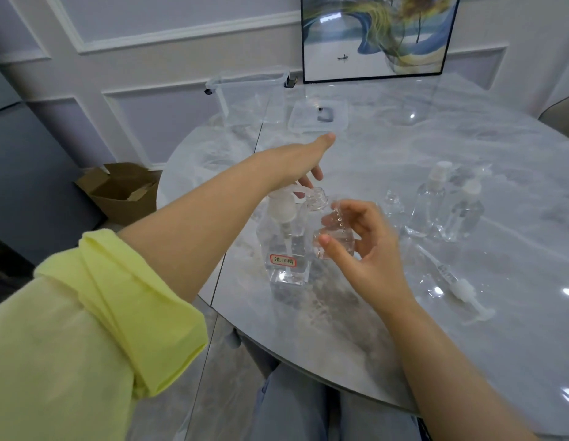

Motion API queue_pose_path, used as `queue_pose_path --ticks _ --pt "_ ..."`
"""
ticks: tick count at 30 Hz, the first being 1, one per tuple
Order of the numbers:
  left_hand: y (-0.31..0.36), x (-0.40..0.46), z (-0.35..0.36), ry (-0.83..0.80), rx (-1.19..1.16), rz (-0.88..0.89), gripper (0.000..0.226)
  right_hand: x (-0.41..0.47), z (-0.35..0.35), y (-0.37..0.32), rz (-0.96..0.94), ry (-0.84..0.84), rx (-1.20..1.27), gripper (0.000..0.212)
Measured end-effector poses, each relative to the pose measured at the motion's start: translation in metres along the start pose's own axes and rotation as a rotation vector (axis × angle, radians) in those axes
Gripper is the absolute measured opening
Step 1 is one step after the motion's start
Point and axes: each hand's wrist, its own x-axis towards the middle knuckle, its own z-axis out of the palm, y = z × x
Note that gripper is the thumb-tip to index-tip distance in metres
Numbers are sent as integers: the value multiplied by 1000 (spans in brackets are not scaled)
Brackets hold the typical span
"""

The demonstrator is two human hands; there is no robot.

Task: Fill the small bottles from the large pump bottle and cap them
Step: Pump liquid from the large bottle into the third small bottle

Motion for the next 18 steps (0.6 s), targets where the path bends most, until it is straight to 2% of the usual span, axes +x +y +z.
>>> queue_pose_path --ticks 4,12,18 --pt "3 -1 2 20 89 48 76 0 0 -2 -4 8 14 38" --pt "0 -2 3 6 66 45 80 1 1 -2 -46 10 -27 37" --pt "3 -3 3 -6 84 40 80 0 1 -1 -7 16 3 38"
